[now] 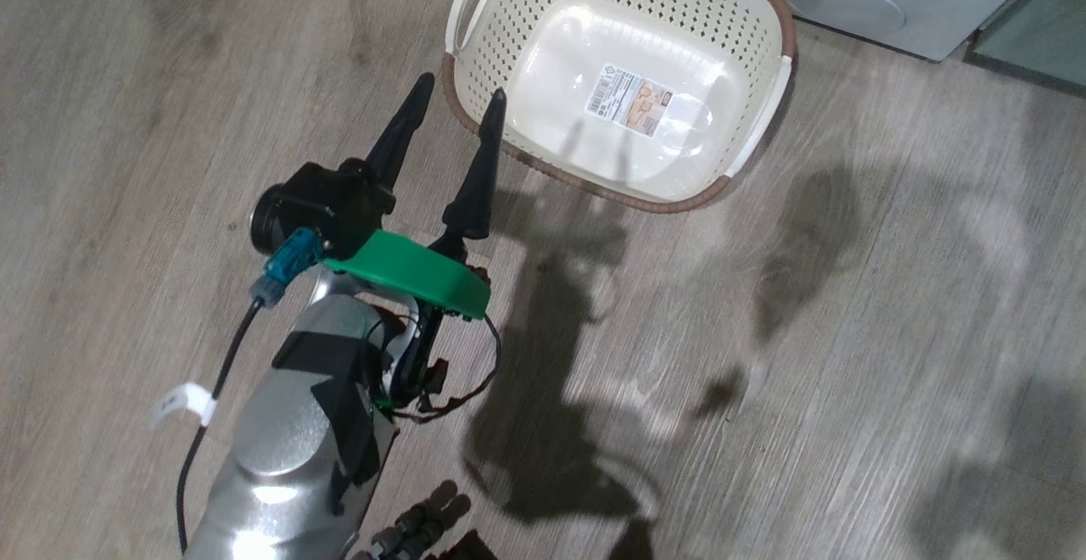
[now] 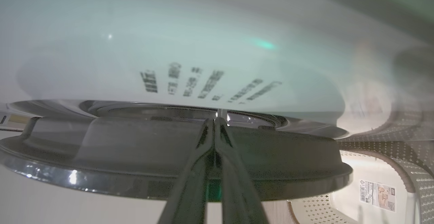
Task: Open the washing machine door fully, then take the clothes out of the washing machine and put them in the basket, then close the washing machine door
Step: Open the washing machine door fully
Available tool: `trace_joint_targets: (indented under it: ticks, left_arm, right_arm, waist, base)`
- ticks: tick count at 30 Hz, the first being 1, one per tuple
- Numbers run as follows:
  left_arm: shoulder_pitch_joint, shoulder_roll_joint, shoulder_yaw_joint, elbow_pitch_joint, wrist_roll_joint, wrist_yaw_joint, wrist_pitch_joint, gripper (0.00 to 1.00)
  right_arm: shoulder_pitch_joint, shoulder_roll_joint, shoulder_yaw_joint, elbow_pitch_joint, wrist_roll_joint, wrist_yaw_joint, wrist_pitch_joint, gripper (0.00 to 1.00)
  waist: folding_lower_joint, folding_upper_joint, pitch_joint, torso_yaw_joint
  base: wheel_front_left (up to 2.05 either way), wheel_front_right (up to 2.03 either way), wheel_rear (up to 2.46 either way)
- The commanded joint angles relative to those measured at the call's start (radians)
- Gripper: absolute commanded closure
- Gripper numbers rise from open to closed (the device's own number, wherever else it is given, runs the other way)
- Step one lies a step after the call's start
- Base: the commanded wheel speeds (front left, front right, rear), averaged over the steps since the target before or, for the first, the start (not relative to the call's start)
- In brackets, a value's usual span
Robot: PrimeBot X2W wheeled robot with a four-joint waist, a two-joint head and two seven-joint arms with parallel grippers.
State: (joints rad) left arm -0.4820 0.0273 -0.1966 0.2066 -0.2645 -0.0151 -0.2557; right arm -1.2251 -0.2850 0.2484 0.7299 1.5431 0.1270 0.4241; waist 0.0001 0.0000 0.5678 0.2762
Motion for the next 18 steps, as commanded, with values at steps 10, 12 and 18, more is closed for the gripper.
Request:
trace_joint_targets:
  ticks: [10, 12, 18]
  left_arm:
    - [-0.040, 0.023, 0.028, -0.041, -0.011, 0.010, -0.006, 0.00]
    - [-0.039, 0.023, 0.031, -0.040, -0.010, 0.009, -0.006, 0.00]
    - [-0.028, 0.023, 0.039, -0.030, -0.005, 0.004, -0.006, 0.00]
  right_arm:
    - [-0.035, 0.036, 0.047, -0.076, -0.006, 0.004, 0.038, 1.00]
    - [-0.026, 0.035, 0.056, -0.090, -0.004, 0.004, 0.050, 1.00]
    - [0.015, 0.032, 0.079, -0.128, 0.003, 0.004, 0.075, 1.00]
  waist:
    - [-0.0001, 0.0000, 0.011, -0.002]
    - [-0.0001, 0.0000, 0.009, -0.004]
    - [-0.0001, 0.0000, -0.011, -0.010]
  base:
    - [0.00, 0.00, 0.00]
    - [0.00, 0.00, 0.00]
    - [0.00, 0.00, 0.00]
